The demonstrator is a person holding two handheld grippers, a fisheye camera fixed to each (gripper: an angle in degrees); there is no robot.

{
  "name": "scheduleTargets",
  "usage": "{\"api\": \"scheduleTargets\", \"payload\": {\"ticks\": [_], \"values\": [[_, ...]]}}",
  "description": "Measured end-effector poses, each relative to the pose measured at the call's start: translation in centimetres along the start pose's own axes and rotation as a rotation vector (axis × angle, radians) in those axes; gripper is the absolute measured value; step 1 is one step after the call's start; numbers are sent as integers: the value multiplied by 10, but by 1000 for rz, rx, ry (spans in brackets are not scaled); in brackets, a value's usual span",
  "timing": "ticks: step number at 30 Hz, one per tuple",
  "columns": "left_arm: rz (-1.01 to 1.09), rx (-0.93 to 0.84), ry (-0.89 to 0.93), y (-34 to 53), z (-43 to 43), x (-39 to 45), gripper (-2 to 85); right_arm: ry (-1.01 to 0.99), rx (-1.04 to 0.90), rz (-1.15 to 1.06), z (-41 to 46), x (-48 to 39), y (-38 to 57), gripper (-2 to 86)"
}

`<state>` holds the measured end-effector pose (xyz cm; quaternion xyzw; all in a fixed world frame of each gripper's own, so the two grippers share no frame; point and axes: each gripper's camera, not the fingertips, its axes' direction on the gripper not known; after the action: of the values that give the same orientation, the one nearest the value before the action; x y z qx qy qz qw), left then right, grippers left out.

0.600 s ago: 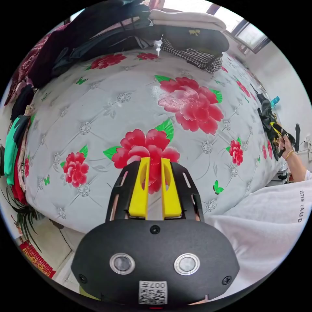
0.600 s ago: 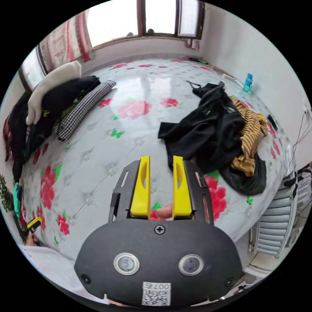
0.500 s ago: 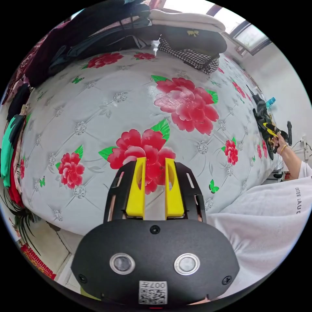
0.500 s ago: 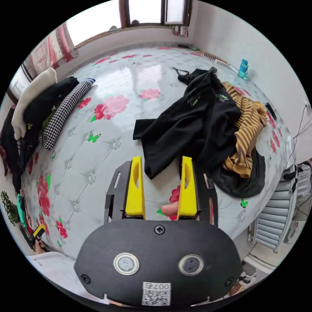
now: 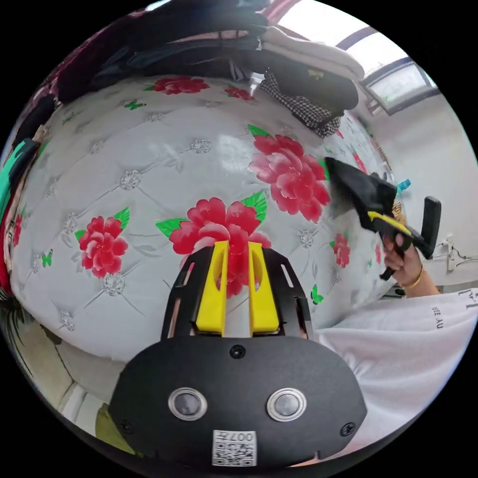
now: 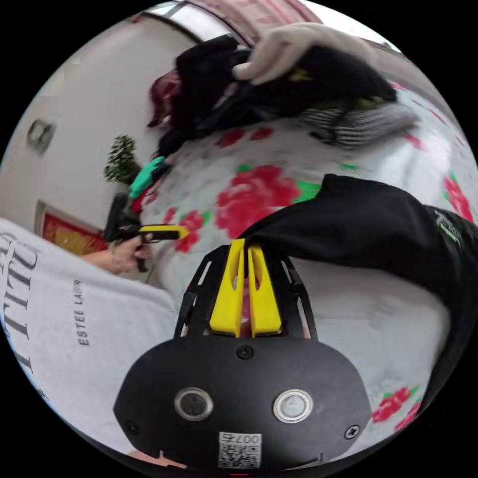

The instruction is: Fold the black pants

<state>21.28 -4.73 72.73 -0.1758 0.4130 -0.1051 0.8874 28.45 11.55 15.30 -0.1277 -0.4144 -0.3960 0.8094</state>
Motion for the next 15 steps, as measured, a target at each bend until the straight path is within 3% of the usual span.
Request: {"api": "scheduleTargets", "payload": {"ticks": [3,5,7,11,15], "values": [[-105,80,65,15,-17,-33,62,-346,-165,-367,62,-130,-23,14],[-143,126,78,30,-33,-53,45,-220,-345,-562,82,-175,-22,23],[-166,143,38,48,-48,-73,38,-97,-352,-611,81,-179,-16,30],[-227,186,-86,98,-91,-123,40,-48,-111,-246,27,-119,-7,40],[-215,245,-165,123,-144,-141,55,130,111,152,-34,-53,51,46]]}}
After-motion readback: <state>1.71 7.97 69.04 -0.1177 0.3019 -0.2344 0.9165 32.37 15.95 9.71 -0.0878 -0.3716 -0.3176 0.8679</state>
